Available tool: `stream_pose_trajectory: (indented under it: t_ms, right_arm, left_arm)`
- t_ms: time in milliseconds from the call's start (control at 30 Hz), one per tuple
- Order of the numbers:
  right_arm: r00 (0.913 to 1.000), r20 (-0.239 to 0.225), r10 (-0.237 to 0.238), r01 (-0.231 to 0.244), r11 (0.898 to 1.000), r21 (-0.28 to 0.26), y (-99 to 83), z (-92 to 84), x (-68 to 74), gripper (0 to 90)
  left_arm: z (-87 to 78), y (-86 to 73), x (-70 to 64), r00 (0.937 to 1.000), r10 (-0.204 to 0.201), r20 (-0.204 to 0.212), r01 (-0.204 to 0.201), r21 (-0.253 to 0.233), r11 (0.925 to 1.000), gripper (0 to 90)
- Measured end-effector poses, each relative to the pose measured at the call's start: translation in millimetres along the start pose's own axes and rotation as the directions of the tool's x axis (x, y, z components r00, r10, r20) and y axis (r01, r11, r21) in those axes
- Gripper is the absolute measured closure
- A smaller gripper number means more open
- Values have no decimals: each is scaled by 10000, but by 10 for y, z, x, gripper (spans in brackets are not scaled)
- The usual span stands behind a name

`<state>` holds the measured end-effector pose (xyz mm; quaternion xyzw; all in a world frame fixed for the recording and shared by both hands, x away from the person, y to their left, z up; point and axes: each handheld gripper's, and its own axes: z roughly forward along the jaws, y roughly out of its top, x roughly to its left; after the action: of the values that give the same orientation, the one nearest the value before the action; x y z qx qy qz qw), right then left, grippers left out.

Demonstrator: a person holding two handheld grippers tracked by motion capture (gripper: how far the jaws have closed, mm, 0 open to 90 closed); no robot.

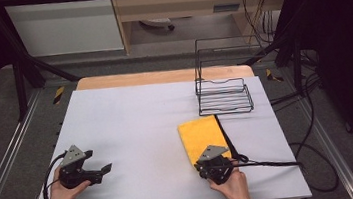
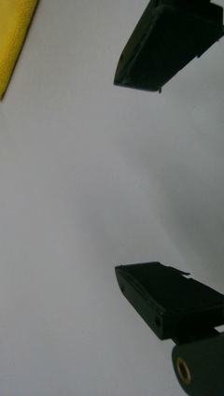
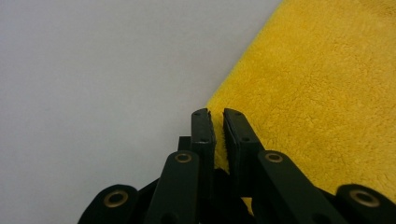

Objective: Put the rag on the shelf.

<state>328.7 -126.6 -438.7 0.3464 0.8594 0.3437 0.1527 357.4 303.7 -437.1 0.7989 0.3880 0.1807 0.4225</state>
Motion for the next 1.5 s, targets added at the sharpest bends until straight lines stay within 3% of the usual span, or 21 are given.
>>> stream_pose_trajectory:
  t_ms: [133,300,600,733,800,900,1000,1100,1167,1300,1500]
  right_arm:
    - [9987,-261,443,-451,9984,-327,48,-65,-7,837]
    - [9965,-704,442,-481,9973,-552,126,-98,102,837]
    - [9887,-1482,232,-316,9980,-541,173,-10,378,825]
    - [9810,-1874,492,-563,9979,-329,160,40,361,696]
    - [9812,-1873,460,-569,9970,-529,172,7,331,603]
    - [9886,-1452,387,-503,9957,-772,165,-83,189,532]
    - [9928,-836,858,-933,9915,-907,81,-178,-77,468]
    - [9908,-66,1353,-1353,9870,-864,-59,-235,-333,418]
    - [9857,294,1661,-1638,9842,-675,-159,-238,-460,412]
    - [9754,297,2182,-2179,9759,-150,-303,-192,-572,429]
    - [9505,-257,3096,-3093,9508,139,-342,-181,-606,608]
  left_arm:
    - [-1,0,2,10000,-23,-13,23,-4,10000,82]
    - [-2,0,1,10000,-37,-14,37,-24,10000,83]
    - [-3,2,-4,10000,-6,-1,6,-10,10000,83]
    - [-8,2,-9,10000,-25,30,25,-21,10000,83]
    - [-7,2,-7,10000,-18,38,18,-8,10000,83]
    - [-6,1,-7,10000,20,35,-20,41,10000,81]
    - [-3,4,-12,10000,18,41,-18,46,10000,81]
    - [9,7,-26,10000,8,52,-9,76,10000,79]
    - [15,12,-35,10000,47,43,-48,100,9999,77]
    - [23,20,-50,10000,21,48,-22,135,9999,73]
    - [51,28,-80,10000,30,95,-32,236,9997,70]
